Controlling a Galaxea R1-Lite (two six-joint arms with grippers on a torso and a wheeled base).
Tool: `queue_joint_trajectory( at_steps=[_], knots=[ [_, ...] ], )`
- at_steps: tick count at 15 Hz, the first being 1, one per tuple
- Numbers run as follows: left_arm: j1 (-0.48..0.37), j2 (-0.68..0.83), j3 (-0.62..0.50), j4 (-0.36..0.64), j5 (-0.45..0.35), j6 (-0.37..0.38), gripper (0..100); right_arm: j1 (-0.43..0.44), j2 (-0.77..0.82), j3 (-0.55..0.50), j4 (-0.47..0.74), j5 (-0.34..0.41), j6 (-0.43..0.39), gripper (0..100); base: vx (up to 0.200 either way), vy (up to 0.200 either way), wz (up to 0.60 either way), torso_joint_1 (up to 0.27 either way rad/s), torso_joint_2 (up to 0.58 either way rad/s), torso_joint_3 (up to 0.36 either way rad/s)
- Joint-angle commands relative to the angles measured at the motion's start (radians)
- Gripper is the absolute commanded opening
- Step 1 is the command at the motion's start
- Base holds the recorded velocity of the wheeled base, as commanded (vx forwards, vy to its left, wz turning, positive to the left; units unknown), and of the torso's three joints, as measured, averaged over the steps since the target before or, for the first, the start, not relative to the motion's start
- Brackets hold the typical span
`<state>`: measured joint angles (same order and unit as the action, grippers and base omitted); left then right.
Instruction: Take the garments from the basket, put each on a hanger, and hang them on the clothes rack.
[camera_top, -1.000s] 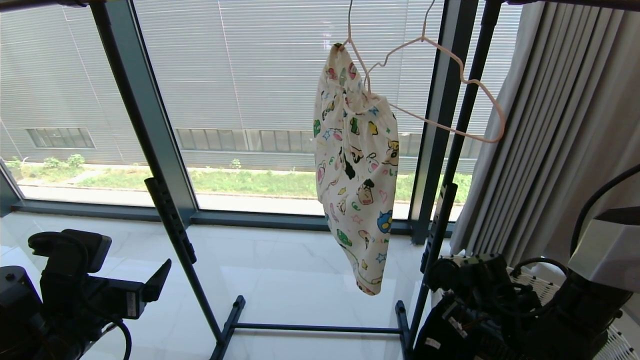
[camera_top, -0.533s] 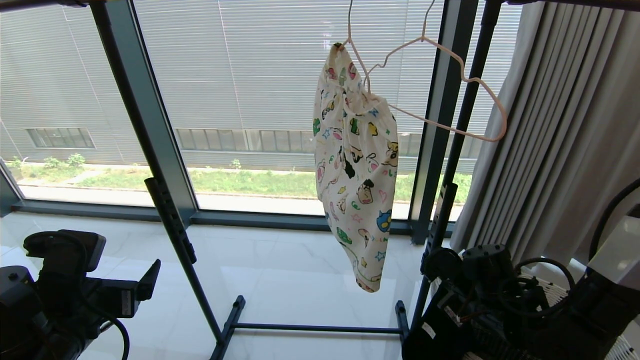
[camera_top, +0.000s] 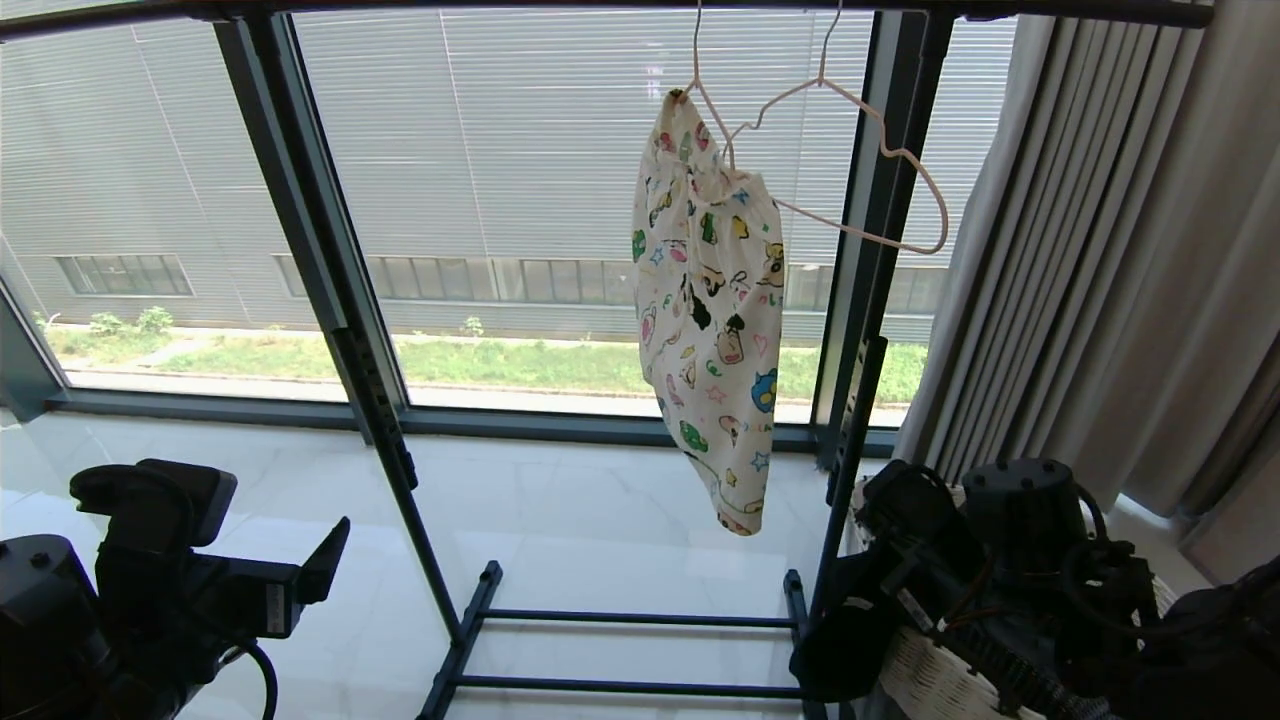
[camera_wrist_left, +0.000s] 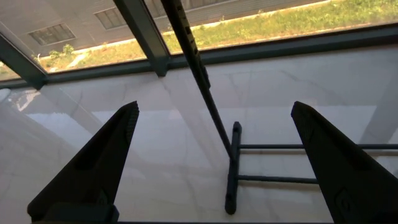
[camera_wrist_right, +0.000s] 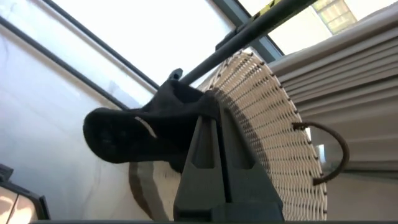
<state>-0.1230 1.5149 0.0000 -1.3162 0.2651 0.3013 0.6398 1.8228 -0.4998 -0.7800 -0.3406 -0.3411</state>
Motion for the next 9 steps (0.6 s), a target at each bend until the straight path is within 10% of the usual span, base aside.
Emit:
queue_joint_trajectory(
  at_steps=[1,9],
  knots=[
    [-0.037,-0.001,0.0,0.0,0.0,-0.001,100,0.006,-0.105,-0.006,0.067,0.0,-0.001,0,-0.2,0.0,0.0,0.002,0.01,0.007],
    [-0.081,-0.016,0.0,0.0,-0.172,-0.014,100,0.069,-0.252,-0.131,0.286,0.006,0.007,0,-0.175,0.0,0.0,0.0,0.0,0.003]
  ],
)
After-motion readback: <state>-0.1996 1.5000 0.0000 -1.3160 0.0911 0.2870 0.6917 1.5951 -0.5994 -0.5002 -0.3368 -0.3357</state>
